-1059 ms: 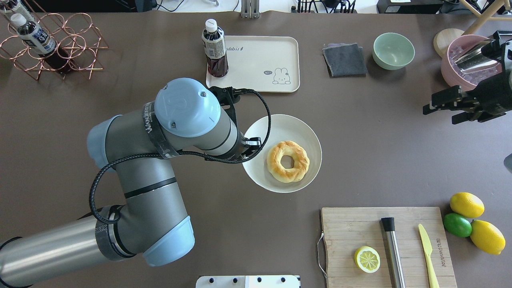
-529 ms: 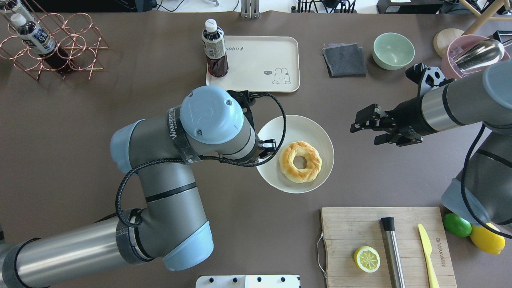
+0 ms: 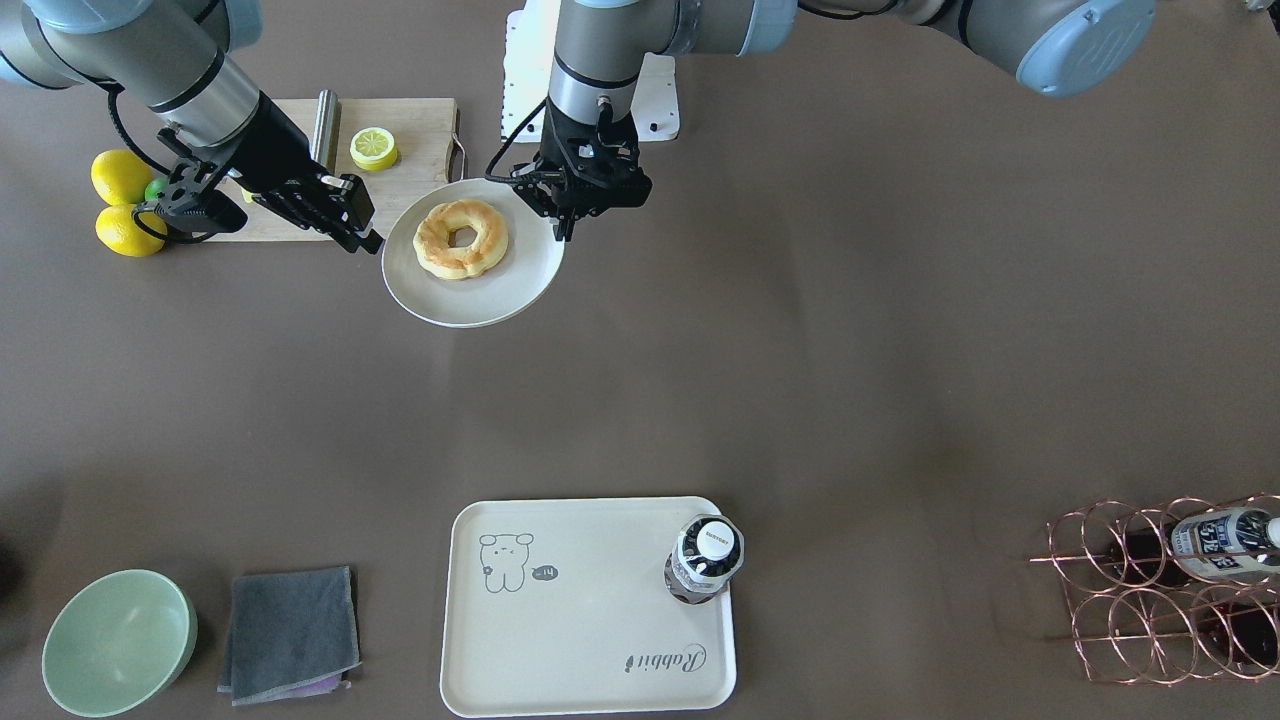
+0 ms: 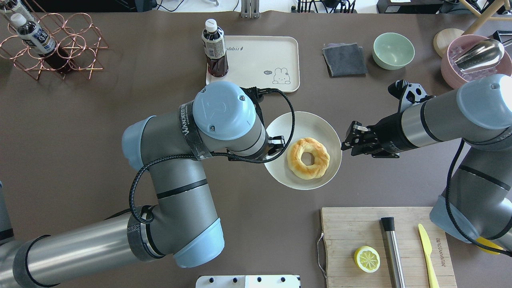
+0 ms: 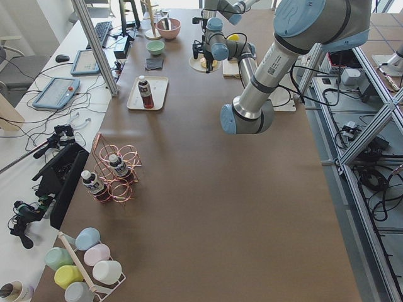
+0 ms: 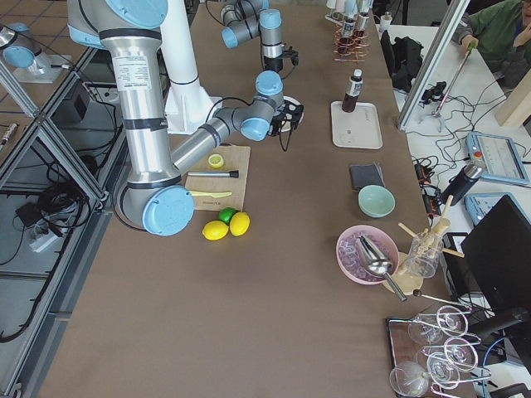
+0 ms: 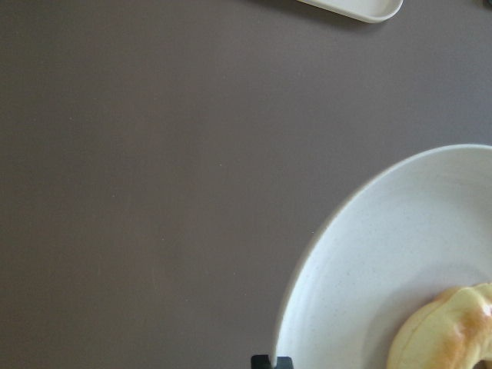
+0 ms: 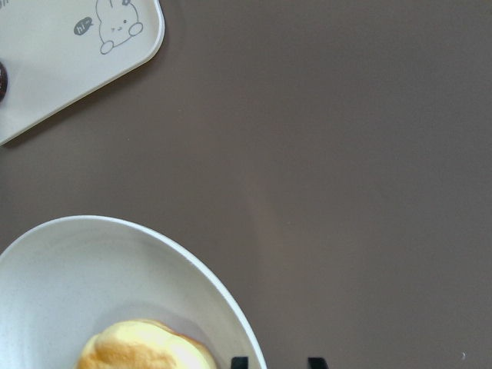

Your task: Place donut on tray

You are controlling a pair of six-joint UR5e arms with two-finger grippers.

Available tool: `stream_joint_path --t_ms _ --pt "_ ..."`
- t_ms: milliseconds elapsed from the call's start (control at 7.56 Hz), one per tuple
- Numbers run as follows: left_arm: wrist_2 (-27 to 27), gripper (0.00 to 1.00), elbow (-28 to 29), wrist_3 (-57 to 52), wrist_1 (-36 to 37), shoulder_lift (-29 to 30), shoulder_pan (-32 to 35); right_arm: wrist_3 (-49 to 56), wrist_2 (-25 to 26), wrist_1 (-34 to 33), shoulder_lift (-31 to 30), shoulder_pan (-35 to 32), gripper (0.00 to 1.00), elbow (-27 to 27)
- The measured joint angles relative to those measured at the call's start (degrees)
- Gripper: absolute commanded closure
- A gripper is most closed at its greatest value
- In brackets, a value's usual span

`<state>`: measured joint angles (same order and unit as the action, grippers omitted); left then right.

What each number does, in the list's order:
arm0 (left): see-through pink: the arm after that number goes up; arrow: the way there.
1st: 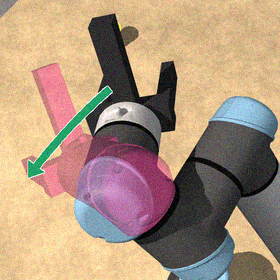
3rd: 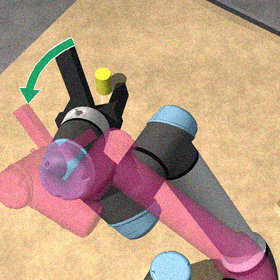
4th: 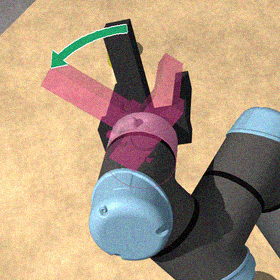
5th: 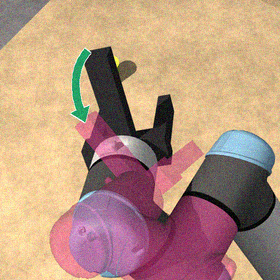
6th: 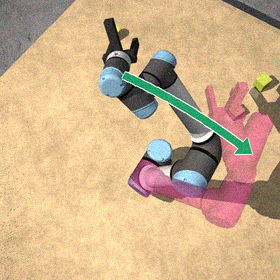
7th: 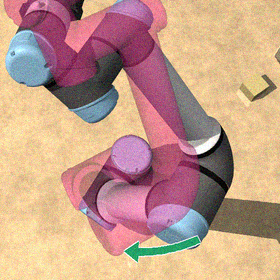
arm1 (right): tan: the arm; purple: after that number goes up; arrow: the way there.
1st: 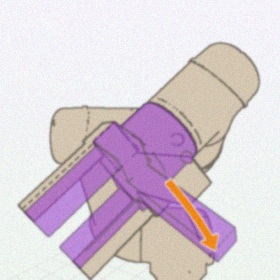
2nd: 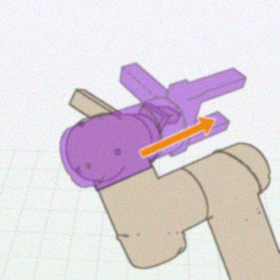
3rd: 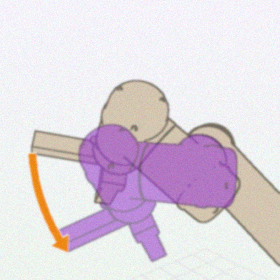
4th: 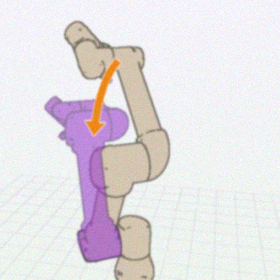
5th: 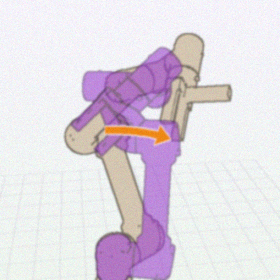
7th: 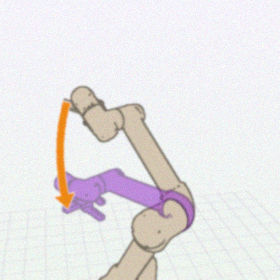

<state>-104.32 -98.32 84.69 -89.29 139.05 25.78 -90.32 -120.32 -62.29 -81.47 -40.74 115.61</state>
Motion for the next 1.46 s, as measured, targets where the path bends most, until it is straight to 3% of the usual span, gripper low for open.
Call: stream_joint_path --t_ms 529,662,794,926,1456 --pt "0.0 1.0 -0.03 0.04 0.0 0.09 0.06 -0.2 3.31 -0.02 0.01 2.96 0.62 -0.01" --pt "0.0 1.0 -0.02 0.04 0.0 0.09 0.06 -0.2 3.85 -0.02 0.1 3.38 0.68 -0.03" --pt "0.0 1.0 -0.03 0.03 0.0 0.08 0.06 -0.21 4.18 -0.02 0.19 3.68 0.87 -0.03" --pt "0.0 1.0 -0.03 0.0 0.0 0.04 0.06 -0.3 4.48 -0.02 0.23 3.89 1.0 -0.04" --pt "-0.01 1.0 -0.32 -0.11 0.0 -0.02 0.07 -1.73 5.33 -0.03 0.47 4.57 1.0 0.0"
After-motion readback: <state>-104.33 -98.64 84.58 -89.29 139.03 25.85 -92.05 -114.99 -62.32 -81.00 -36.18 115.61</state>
